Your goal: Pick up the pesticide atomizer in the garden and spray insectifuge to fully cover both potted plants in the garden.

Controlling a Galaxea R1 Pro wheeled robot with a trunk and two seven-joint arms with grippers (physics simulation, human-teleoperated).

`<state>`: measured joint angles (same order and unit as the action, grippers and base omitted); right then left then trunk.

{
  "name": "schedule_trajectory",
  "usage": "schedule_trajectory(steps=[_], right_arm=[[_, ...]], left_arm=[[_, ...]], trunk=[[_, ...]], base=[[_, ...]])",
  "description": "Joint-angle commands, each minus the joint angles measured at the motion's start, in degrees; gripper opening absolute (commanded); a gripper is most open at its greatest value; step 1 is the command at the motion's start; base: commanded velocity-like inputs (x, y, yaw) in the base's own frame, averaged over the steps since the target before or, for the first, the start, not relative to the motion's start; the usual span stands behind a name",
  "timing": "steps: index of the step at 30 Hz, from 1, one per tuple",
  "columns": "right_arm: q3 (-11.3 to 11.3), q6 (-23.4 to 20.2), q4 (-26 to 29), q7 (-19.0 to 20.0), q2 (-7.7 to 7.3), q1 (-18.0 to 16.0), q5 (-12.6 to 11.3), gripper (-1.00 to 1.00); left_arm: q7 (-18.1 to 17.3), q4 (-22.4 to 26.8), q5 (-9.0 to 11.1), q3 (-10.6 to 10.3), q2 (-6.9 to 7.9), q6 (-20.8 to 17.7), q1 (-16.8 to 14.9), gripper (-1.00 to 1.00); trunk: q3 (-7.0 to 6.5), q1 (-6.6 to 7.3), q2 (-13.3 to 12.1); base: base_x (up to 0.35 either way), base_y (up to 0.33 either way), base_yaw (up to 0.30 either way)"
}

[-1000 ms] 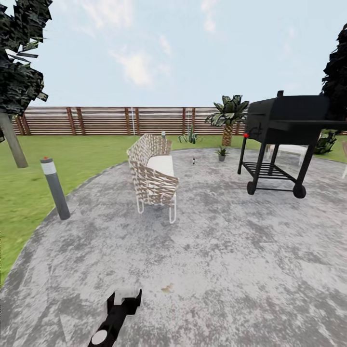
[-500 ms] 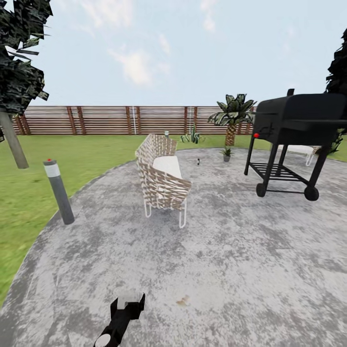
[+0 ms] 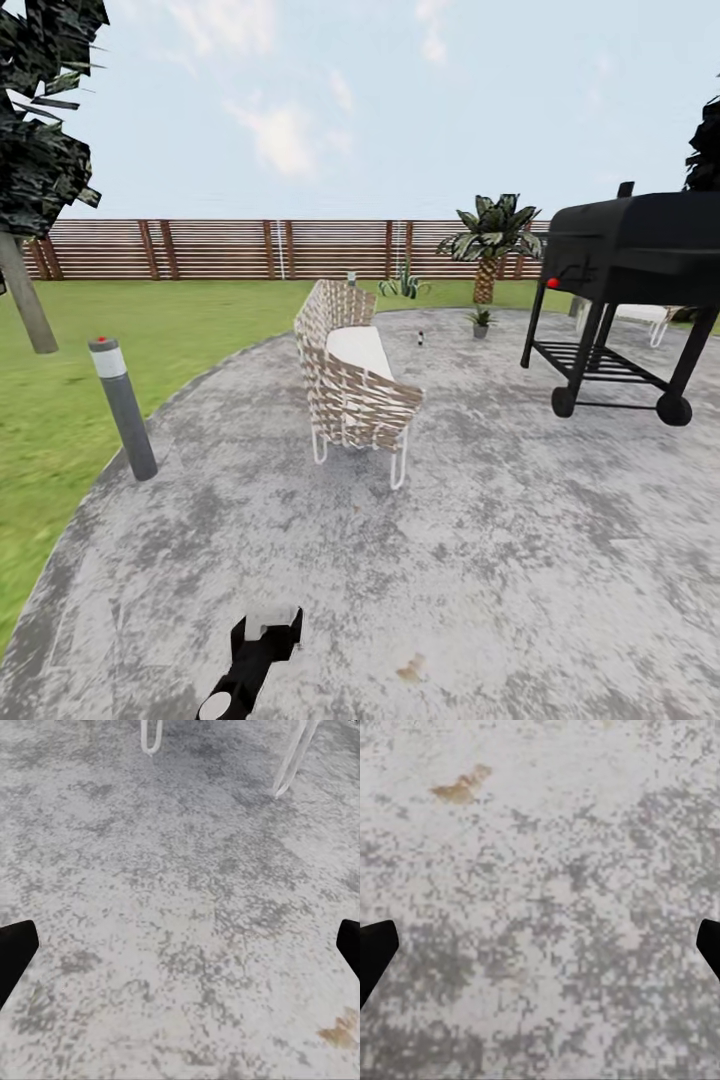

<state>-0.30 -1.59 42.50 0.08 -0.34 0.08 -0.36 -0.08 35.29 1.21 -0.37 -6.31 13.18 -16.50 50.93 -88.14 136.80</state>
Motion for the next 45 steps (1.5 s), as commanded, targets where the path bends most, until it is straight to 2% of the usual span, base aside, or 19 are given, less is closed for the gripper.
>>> schedule_trajectory(steps=[1,21,40,45], right_arm=[[0.00,-0.17,0.11,0.01,0.00,0.01,-0.01,1.00],[-0.05,-0.15,0.07,0.09,-0.01,0.01,-0.03,1.00],[-0.14,-0.17,0.18,0.10,-0.01,0.01,-0.08,1.00],[-0.07,-0.17,0.13,0.08,-0.01,0.01,-0.01,1.00]], left_arm=[[-0.01,-0.04,0.12,-0.01,-0.01,0.18,-0.03,1.00],[-0.01,-0.04,0.11,-0.07,-0.02,0.18,-0.03,1.00],[-0.10,-0.04,0.14,-0.07,-0.02,0.18,-0.03,1.00],[-0.10,-0.04,0.11,-0.07,-0.02,0.18,-0.03,1.00]], trunk=[[0.05,-0.02,0.02],[0.05,-0.02,0.02],[0.05,-0.02,0.02],[0.05,-0.02,0.02]], base=[[0.294,0.220,0.000],[0.288,0.235,0.167],[0.276,0.246,0.014],[0.259,0.259,0.151]])
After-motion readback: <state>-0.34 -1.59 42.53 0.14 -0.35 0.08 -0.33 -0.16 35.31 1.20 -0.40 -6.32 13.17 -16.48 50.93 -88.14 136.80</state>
